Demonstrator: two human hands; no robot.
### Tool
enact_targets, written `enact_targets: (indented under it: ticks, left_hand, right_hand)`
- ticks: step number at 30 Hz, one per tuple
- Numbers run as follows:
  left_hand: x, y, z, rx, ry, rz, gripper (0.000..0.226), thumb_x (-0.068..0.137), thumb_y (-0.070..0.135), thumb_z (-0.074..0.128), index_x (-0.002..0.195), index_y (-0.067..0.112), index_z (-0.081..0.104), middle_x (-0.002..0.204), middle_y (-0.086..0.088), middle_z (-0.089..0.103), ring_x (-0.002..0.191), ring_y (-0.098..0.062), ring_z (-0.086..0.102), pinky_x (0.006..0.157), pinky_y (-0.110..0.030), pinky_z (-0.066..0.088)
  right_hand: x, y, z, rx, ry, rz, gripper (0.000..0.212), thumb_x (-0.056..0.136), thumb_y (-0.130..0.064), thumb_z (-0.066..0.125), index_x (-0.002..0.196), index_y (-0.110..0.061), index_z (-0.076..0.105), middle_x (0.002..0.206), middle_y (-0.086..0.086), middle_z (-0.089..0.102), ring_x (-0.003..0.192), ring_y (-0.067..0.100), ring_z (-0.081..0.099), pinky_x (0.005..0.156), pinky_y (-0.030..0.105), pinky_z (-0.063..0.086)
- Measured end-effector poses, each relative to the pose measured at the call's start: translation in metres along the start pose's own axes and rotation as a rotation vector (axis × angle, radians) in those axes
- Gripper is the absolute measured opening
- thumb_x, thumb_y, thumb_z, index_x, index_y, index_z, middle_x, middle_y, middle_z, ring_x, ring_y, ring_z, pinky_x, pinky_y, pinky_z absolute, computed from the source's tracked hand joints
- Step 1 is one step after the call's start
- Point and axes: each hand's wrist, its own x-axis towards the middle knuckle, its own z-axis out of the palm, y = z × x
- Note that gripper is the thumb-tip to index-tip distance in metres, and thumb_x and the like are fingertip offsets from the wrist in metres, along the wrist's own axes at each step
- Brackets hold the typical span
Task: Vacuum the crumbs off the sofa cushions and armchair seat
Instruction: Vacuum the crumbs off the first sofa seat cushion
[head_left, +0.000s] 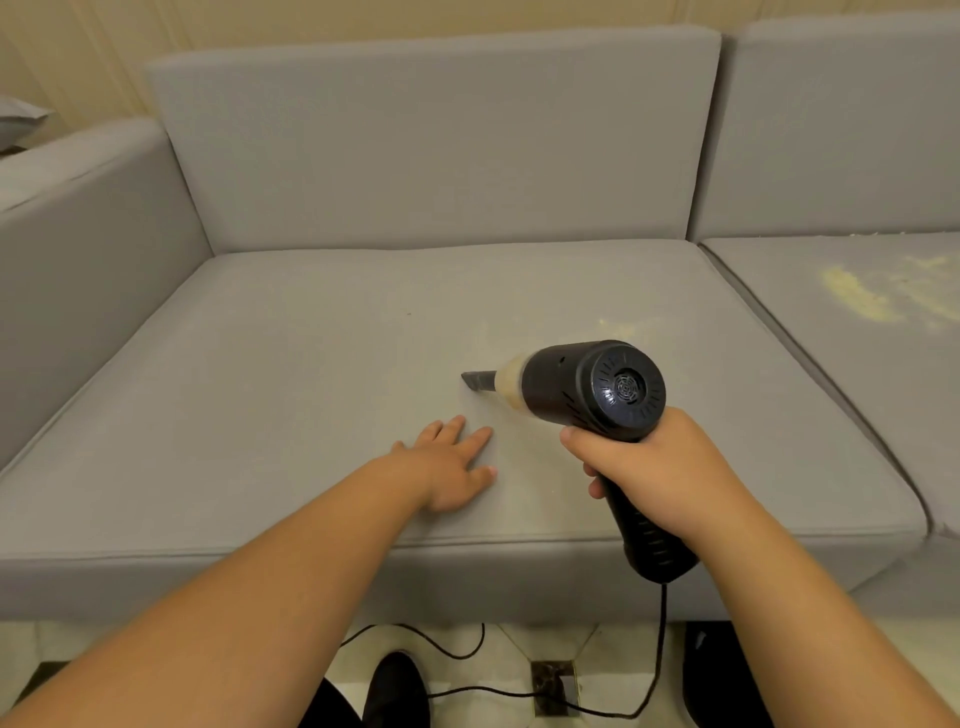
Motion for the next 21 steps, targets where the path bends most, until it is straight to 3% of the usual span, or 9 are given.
enact_targets:
  ticks: [7,15,18,21]
  left_hand:
    - [-0.001,-0.005,-0.001,-0.014,-0.002,0.007,0.069,0.105,0.065,0.027,0.163,0.046,-0.004,0.173,0.007,-0.016,0.159,-0.023,-0.012,0.126,-0.060,0.004]
    - [0.009,0.012,-0.007,-0.022,-0.006,0.027,0.068,0.105,0.065,0.025,0.163,0.046,-0.005,0.172,0.007,-0.018,0.159,-0.023,-0.013,0.125,-0.061,0.002]
    - [0.021,0.030,-0.008,-0.008,-0.003,0.046,0.068,0.105,0.065,0.025,0.163,0.046,-0.004,0.172,0.006,-0.018,0.159,-0.023,-0.012,0.125,-0.063,0.001]
    - [0.038,0.050,-0.013,0.006,-0.001,0.070,0.068,0.105,0.065,0.026,0.163,0.046,-0.004,0.172,0.005,-0.018,0.159,-0.024,-0.012,0.124,-0.064,0.000]
  right_hand:
    - [0.013,0.008,-0.006,0.012,0.187,0.057,0.021,0.086,-0.040,0.078,0.085,-0.019,0.073,0.068,0.002,0.076,0.072,0.020,0.075,0.065,0.031,0.054]
    - [0.028,0.034,-0.058,0.127,0.419,0.159,0.019,0.085,-0.037,0.081,0.092,-0.022,0.072,0.076,0.006,0.077,0.081,0.028,0.077,0.084,0.050,0.061]
    - [0.041,0.034,-0.069,0.146,0.423,0.167,0.018,0.086,-0.035,0.080,0.095,-0.023,0.070,0.081,0.008,0.077,0.081,0.027,0.077,0.085,0.051,0.061]
    - [0.063,0.029,-0.075,0.141,0.386,0.148,0.019,0.087,-0.034,0.081,0.098,-0.022,0.070,0.088,0.011,0.077,0.079,0.025,0.077,0.077,0.043,0.061]
